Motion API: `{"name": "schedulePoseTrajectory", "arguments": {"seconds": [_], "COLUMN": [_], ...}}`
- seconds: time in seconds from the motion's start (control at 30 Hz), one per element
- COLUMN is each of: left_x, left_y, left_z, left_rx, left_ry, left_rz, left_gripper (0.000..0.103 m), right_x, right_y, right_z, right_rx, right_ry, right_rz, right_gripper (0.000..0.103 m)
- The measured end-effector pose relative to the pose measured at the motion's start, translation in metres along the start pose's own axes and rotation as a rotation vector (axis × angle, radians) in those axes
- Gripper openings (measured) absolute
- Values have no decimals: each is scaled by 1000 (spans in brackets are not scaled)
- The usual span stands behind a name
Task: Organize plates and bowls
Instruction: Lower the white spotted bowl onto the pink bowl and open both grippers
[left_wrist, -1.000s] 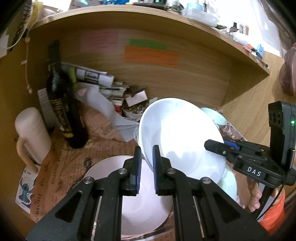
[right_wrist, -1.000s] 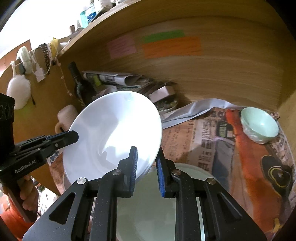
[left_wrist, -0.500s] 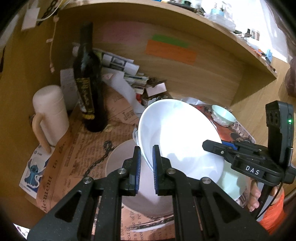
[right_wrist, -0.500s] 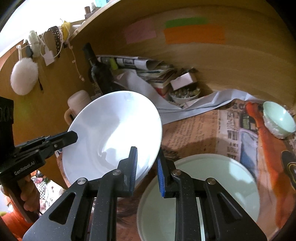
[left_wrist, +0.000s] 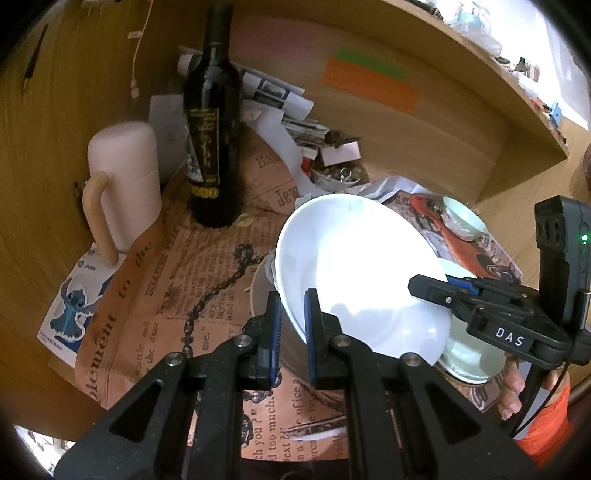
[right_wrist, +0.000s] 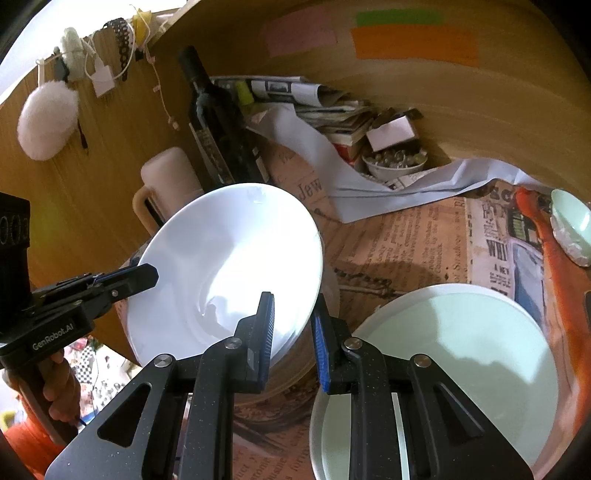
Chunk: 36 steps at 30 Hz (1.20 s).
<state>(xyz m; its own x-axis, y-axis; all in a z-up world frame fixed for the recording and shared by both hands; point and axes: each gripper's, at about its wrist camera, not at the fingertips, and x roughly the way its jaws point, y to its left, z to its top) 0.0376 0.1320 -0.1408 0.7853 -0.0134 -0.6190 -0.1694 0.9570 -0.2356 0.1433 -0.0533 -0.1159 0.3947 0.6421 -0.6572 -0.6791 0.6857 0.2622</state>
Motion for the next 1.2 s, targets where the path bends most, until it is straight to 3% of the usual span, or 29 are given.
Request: {"name": "schedulePoseTrajectory", "arguments": {"seconds": [0.73,0.9,1.2], "left_x": [13,9,9], "left_y": [1,2,-2], "left_z": [-6,-5,-2], "left_rx": [37,55,63], "left_ry": [42,36,23], "left_rz": [41,57,38], "left_gripper": [10,25,27], "right_x": [14,18,18], "right_y": [4,5,8], "right_z": [-4,-4,-3], "right_rx": [-42,-59,-93], "right_ry": [44,53,44], "right_rz": [-26,-30,-59], "right_gripper": [18,19,24]}}
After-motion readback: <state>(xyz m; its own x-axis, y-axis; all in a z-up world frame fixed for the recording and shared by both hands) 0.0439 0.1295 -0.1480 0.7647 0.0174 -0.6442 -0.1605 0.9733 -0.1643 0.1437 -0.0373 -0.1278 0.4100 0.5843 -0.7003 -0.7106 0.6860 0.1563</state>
